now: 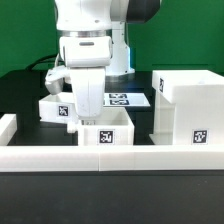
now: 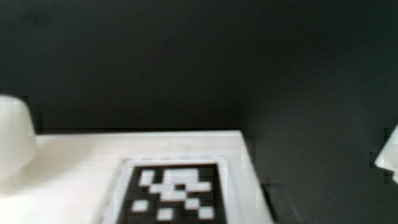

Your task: Assemble drawer

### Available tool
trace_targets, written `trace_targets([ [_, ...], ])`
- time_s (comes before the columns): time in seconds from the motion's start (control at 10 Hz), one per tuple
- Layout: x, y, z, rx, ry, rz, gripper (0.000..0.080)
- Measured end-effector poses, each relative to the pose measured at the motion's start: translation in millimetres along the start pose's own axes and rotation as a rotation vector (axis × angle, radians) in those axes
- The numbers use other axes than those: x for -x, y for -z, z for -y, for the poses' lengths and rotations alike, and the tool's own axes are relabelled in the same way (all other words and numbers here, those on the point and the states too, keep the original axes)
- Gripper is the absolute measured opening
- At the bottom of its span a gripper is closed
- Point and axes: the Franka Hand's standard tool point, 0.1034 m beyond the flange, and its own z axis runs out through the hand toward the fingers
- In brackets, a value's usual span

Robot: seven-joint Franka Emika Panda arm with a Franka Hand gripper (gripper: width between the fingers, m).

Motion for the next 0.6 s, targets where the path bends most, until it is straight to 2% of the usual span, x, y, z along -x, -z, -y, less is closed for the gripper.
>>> trace_targets([
  [0.1, 3.8, -0.1, 0.6, -0.013, 0.015, -0.002, 0.0041],
  [0.2, 0.2, 1.0, -3.3, -0.008, 0.007, -0.003, 0.0041],
  [0.3, -11.6, 1.4, -6.4, -0.005, 0.0, -0.008, 0.0041],
  [0.6, -27.9, -0.8, -8.3, 0.002, -0.025, -0.012, 0.0041],
])
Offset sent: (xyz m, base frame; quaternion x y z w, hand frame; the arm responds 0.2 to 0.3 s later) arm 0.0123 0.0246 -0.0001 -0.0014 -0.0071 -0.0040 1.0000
